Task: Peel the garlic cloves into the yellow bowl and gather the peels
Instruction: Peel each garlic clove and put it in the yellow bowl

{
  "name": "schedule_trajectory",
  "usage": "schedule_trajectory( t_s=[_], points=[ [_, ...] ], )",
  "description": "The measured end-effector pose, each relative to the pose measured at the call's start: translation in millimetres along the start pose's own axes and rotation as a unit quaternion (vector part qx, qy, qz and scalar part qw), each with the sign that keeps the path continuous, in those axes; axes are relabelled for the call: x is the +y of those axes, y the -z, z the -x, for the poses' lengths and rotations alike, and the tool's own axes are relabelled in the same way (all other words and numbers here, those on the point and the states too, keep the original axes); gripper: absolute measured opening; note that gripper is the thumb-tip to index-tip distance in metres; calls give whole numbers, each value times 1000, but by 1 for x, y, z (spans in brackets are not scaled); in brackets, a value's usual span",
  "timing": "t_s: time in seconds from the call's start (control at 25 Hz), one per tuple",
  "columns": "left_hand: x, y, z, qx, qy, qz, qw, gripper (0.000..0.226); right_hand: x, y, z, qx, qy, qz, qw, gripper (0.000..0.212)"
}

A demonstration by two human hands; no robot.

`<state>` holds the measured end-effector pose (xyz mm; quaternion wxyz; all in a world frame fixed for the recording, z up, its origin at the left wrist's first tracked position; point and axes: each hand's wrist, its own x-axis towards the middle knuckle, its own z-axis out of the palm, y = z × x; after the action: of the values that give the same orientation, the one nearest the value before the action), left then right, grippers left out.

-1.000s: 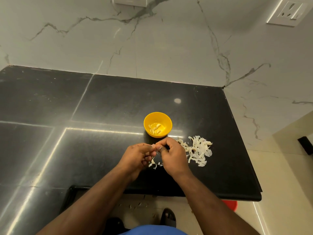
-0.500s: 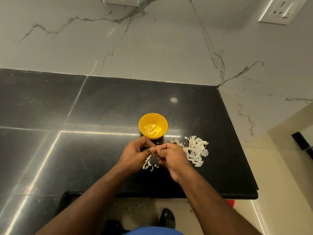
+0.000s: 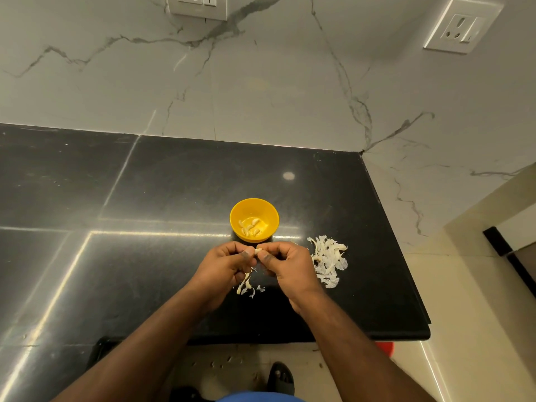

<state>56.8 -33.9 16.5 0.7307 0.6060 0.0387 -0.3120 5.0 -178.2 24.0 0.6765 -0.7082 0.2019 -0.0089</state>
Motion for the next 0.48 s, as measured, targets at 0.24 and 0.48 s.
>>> schedule_trajectory(
  t_s=[0.24, 0.48],
  points=[
    [1, -7, 8, -51, 35, 84, 995, 22, -1, -7, 5, -27, -21, -147, 989, 12],
    [2, 0, 6, 7, 29, 4, 1000, 19, -9, -5, 9, 3, 13, -99, 995, 11]
  ],
)
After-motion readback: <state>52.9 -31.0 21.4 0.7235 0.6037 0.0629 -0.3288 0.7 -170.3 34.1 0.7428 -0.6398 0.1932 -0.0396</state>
